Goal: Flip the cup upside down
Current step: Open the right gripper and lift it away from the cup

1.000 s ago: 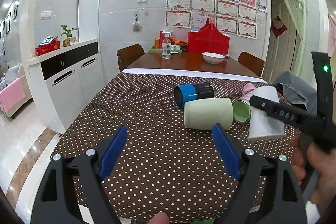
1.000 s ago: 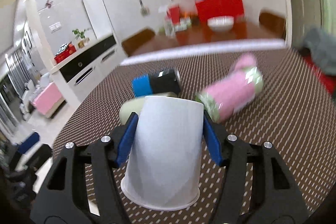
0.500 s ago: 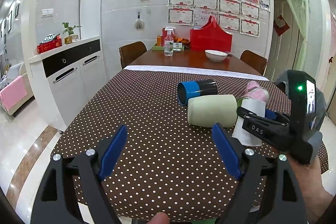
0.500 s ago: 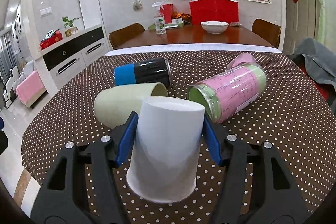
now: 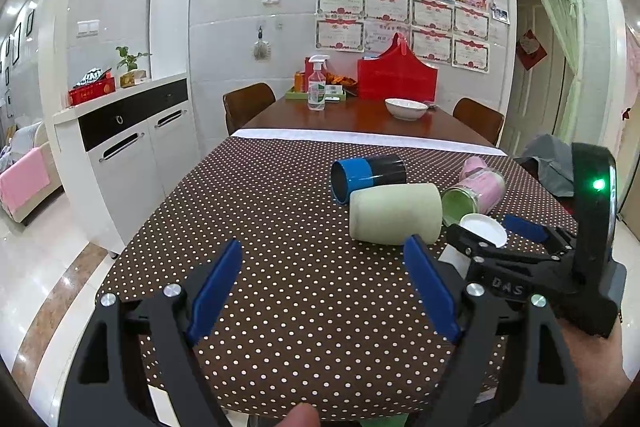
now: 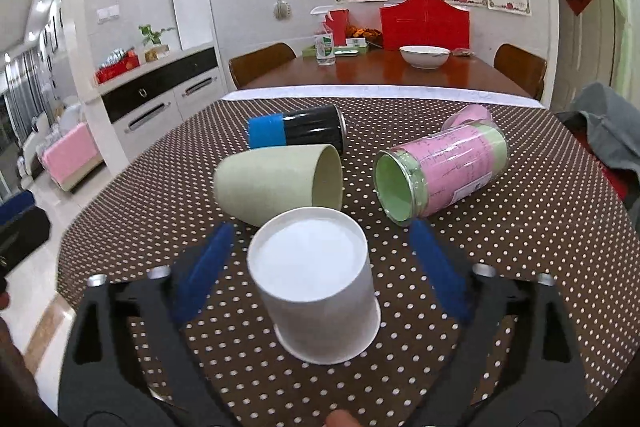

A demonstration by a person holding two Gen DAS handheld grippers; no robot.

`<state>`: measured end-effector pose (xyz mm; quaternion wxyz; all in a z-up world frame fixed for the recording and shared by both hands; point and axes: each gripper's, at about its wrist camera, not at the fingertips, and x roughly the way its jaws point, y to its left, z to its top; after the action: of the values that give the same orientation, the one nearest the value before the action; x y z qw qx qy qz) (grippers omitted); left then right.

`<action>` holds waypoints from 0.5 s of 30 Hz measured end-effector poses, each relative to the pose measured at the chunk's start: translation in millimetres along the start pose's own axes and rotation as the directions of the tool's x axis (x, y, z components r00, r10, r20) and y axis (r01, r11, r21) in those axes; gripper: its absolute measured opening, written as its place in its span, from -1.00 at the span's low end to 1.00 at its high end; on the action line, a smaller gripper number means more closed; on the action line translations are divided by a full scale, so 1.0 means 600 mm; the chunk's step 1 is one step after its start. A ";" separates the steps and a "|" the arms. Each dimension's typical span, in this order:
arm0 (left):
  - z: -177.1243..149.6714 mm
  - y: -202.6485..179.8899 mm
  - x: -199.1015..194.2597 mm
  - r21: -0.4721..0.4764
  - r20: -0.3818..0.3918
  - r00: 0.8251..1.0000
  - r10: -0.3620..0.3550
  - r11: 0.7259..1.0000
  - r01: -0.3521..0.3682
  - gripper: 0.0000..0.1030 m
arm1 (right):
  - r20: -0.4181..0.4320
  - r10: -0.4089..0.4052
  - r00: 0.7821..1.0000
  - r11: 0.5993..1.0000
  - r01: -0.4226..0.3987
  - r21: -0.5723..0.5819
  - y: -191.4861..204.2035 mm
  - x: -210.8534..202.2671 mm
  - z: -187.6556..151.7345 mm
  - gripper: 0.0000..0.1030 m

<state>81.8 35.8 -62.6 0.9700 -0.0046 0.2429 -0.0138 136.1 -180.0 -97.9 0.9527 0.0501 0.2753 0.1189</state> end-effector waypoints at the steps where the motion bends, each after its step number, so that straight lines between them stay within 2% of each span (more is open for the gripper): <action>1: 0.000 -0.002 -0.002 0.001 0.002 1.000 0.000 1.000 0.000 0.59 | 0.003 0.000 1.000 1.000 0.000 0.003 0.000 -0.003 0.002 0.88; 15: 0.015 -0.042 -0.039 0.016 0.031 0.999 -0.029 0.999 0.028 0.59 | 0.063 -0.027 0.998 0.996 0.022 0.082 -0.023 -0.083 0.026 0.88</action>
<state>65.1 11.6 -43.2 0.9733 -0.0006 0.2277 -0.0295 106.3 -206.2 -61.5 0.9596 0.0893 0.2498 0.0941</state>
